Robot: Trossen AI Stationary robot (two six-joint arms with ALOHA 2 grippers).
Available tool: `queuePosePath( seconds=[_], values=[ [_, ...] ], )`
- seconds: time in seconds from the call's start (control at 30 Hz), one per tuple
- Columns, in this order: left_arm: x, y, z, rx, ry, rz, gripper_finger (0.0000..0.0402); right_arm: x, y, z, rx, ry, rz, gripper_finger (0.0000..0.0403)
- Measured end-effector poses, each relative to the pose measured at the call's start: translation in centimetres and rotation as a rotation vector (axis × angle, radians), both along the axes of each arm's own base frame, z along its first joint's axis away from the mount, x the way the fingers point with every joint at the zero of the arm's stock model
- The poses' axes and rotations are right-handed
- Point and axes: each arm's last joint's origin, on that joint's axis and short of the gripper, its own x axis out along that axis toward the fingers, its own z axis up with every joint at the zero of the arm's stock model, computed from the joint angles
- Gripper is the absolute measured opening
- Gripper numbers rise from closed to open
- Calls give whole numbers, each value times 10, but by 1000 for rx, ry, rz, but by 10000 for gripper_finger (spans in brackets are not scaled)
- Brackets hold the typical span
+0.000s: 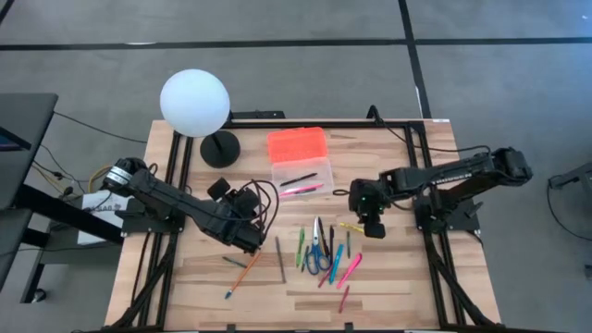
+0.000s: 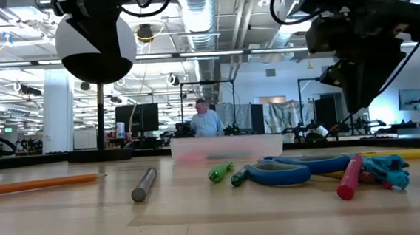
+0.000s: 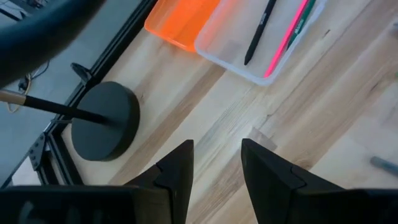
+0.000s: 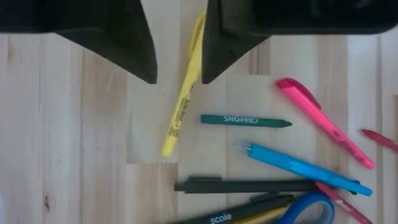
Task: Pick & place school supplies into a supply box
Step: Put the yellow pen into the supply box
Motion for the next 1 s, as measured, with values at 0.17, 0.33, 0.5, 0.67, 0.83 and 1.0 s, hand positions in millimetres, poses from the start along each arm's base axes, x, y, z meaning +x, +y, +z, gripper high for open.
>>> queuePosePath(
  seconds=[0.17,0.33,0.5,0.67,0.83,1.0],
  values=[
    [-1,0,-4,1,0,13,130,0,8,-11,-66,7,-16,156],
    [-2,-1,-4,8,2,8,130,-2,20,-30,-55,61,-27,163],
    [-3,0,-6,20,6,6,130,4,24,-37,-59,53,-40,154],
    [-3,0,-7,18,11,6,130,11,26,-47,-40,56,-40,141],
    [-3,0,-7,14,13,5,130,14,27,-58,-47,101,-55,130],
    [-4,-2,-7,11,14,0,130,15,27,-64,-65,139,-91,118]
  ],
)
